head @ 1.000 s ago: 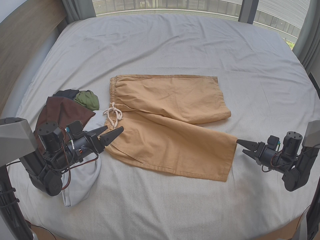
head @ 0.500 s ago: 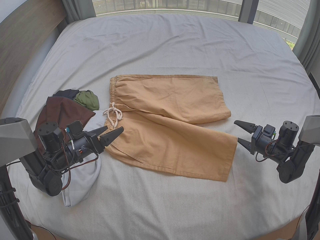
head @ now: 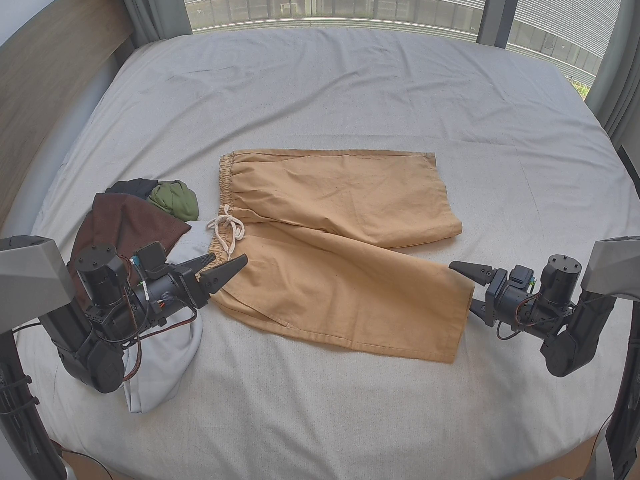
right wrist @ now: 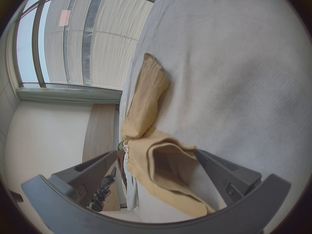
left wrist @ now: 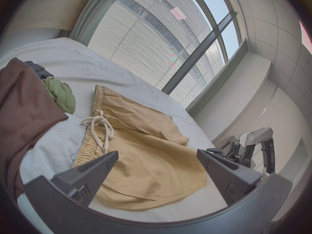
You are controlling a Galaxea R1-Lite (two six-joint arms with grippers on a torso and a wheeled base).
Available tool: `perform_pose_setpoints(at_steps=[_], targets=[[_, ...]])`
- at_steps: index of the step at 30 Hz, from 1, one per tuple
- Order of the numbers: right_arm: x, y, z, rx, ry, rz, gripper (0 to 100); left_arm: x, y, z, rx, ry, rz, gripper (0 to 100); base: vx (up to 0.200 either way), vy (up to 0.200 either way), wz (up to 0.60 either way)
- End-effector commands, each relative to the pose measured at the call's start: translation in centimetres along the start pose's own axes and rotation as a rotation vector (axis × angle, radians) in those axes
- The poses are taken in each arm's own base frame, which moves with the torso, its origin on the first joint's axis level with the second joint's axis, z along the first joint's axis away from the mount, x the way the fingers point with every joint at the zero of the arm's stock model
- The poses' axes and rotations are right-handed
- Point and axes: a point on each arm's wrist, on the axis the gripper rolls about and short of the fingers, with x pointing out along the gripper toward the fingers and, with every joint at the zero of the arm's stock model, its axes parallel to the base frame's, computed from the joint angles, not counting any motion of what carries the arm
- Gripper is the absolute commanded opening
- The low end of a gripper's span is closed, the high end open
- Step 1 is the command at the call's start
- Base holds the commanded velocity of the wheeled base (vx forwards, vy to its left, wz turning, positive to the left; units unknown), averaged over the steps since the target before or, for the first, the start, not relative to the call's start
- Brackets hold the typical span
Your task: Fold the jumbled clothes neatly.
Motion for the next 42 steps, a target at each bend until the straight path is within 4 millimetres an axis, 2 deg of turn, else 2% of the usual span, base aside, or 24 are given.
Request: perform_pose_setpoints(at_steps=[1,9,11,16,24,27,28,29,34,38,42], targets=[[0.9,-0.4,-0.8,0.006,0.031,0.0,100,0.0,0.1,0.0,0.001,-0.002,0.001,100,0.0,0.0,0.0],[2.5,-1.2,-0.6,0.002,0.038,0.011,100,-0.1,0.1,0.1,0.001,-0.004,0.004,100,0.0,0.0,0.0],[3.3,-1.7,0.2,-0.007,0.02,0.022,100,-0.1,0.1,0.1,0.001,-0.004,0.004,100,0.0,0.0,0.0],[4.0,-1.2,2.1,-0.038,-0.056,0.046,100,0.0,0.2,0.0,0.0,-0.002,0.004,100,0.0,0.0,0.0],[4.2,1.5,4.6,-0.079,-0.11,0.102,100,0.0,0.2,0.0,-0.001,-0.001,0.005,100,0.0,0.0,0.0],[3.6,3.7,5.8,-0.115,-0.144,0.154,100,0.0,0.2,0.0,-0.001,-0.001,0.005,100,0.0,0.0,0.0],[3.6,3.7,5.8,-0.115,-0.144,0.154,100,0.0,0.2,0.0,-0.001,-0.001,0.005,100,0.0,0.0,0.0],[3.1,5.0,6.1,-0.129,-0.156,0.175,100,0.0,0.2,0.0,-0.001,-0.001,0.004,100,0.0,0.0,0.0],[2.2,7.7,6.5,-0.156,-0.166,0.212,100,0.0,0.2,0.0,-0.001,-0.001,0.004,100,0.0,0.0,0.0],[1.7,8.6,6.7,-0.178,-0.182,0.234,100,0.0,0.2,0.0,-0.001,-0.001,0.005,100,0.0,0.0,0.0],[1.6,8.0,6.6,-0.173,-0.178,0.209,100,0.0,0.2,-0.1,0.0,0.001,0.004,100,0.0,0.0,0.0]])
